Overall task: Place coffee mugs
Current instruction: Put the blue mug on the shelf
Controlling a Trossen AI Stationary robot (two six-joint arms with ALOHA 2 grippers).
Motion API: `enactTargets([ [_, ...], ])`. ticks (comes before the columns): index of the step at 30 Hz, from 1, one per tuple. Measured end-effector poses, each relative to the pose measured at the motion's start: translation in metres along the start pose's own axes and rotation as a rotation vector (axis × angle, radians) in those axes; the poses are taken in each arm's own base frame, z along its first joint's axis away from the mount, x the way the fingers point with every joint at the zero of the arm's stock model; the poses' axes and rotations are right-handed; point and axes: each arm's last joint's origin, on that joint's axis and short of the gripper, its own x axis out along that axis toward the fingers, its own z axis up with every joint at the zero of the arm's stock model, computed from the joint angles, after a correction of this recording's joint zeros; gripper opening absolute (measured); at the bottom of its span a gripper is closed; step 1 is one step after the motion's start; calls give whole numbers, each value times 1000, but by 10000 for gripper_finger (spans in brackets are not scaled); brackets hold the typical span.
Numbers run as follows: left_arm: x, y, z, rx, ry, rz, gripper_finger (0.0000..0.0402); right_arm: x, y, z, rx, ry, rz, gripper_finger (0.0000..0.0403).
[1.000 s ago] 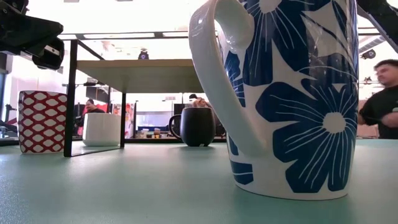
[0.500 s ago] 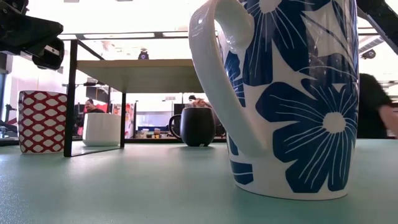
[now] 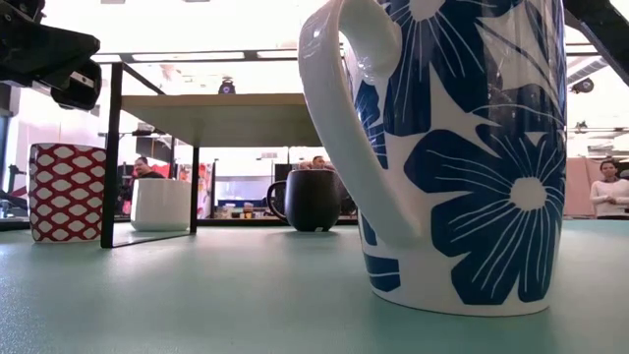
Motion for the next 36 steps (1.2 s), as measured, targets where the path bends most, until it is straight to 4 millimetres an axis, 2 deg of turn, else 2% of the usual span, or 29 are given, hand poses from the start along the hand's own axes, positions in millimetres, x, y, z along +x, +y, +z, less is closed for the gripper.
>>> enactTargets([
  [7,0,0,0,0,0,0,0,-19,24,20,-227,-56,11,13],
  [17,0,0,0,0,0,0,0,-27,71,44,-575,-116,37,13],
  [28,0,0,0,0,0,0,0,-30,119,59,-792,-165,82,13],
  [36,0,0,0,0,0,-1,0,-33,140,64,-859,-185,104,13],
])
